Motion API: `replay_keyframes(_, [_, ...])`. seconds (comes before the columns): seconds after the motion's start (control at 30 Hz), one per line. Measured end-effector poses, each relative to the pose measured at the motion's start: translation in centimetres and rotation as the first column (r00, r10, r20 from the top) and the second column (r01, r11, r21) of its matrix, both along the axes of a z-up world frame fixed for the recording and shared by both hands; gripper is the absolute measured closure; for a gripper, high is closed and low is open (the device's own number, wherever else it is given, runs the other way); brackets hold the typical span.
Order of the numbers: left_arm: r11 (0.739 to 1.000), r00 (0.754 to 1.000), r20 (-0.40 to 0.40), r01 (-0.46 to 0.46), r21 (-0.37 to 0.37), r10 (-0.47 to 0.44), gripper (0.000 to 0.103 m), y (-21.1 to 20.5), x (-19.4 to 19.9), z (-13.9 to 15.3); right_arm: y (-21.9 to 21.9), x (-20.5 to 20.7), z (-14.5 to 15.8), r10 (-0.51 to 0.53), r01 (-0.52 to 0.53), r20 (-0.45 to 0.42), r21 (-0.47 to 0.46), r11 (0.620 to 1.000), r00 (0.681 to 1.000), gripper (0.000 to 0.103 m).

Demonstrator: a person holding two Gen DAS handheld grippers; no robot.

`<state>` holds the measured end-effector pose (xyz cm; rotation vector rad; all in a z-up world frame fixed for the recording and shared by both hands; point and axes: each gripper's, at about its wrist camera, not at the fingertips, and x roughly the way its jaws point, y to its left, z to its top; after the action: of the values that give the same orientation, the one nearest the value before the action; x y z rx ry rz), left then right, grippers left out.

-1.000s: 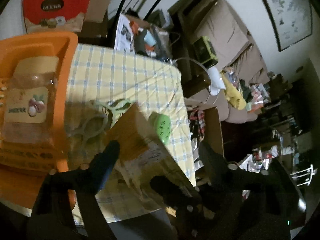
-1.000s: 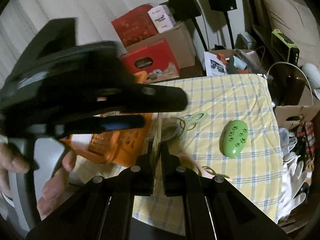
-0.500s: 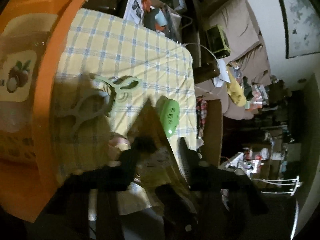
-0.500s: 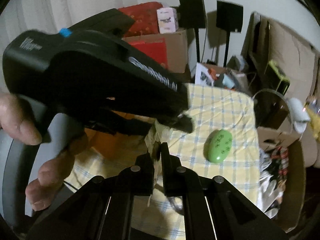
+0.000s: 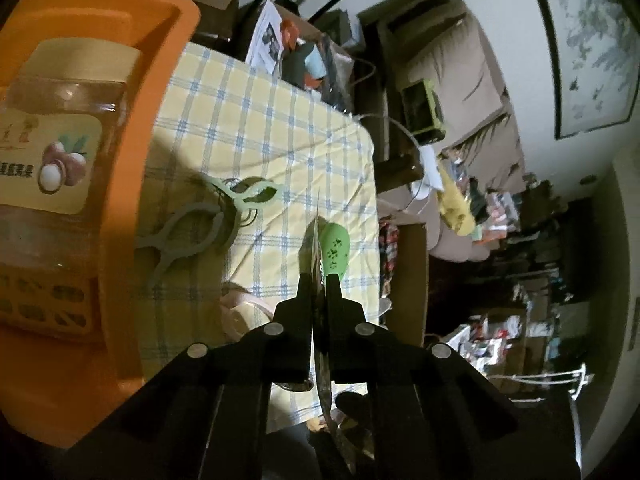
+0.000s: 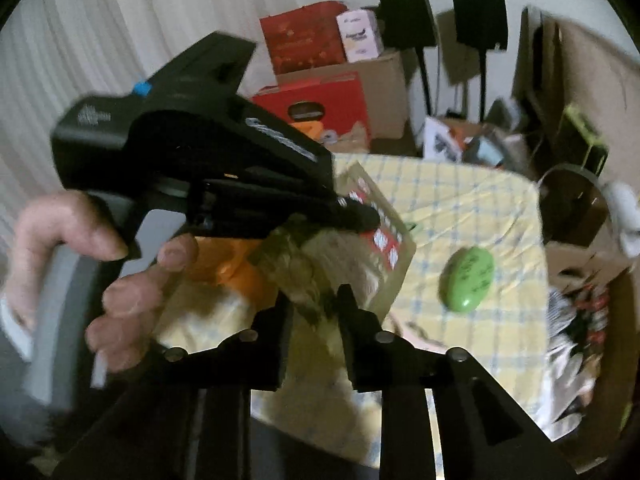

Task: Organize objects
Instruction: 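Carry the gold snack packet over the orange basket with the right gripper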

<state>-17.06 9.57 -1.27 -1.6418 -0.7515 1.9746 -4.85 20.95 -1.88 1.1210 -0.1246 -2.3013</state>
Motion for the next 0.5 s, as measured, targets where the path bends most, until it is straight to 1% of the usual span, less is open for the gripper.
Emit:
replay_keyframes(0.13, [0.999,0.999,-0.040,-0.013,0.051,0.015,0.098,-1.0,0.3,0.8,2.2,-0.4,0.9,-0.014,0.020,0.050,-0.113,0.993,0.999,0.072])
replay_keyframes(0.23, [0.997,0.997,-0.075,-0.022,0.078,0.027,0.098,-1.8,0.8,1.7,4.0,-1.3,1.4,-0.054,0.069,0.085,-0.190,0.979,0.995,0.071])
replay_keyframes(0.3, [0.994,0.996,-0.086,-0.023,0.110,0.032,0.098,-2.4,1.1,2.0,4.6,-2.1,1.3,-0.073,0.098,0.115,-0.230,0.968,0.991,0.069])
replay_keyframes(0.37, [0.989,0.995,-0.093,-0.026,0.145,0.040,0.098,-3.1,1.3,2.2,4.8,-3.2,0.7,-0.084,0.127,0.163,-0.272,0.954,0.983,0.068])
replay_keyframes(0.43, [0.984,0.994,-0.100,-0.031,0.177,0.050,0.098,-3.8,1.6,2.5,4.7,-3.9,0.0,-0.068,0.134,0.208,-0.319,0.938,0.976,0.068])
replay_keyframes(0.5, [0.981,0.993,-0.106,-0.036,0.192,0.057,0.098,-4.6,1.7,2.7,3.8,-4.5,-0.6,-0.019,0.111,0.241,-0.375,0.920,0.970,0.068])
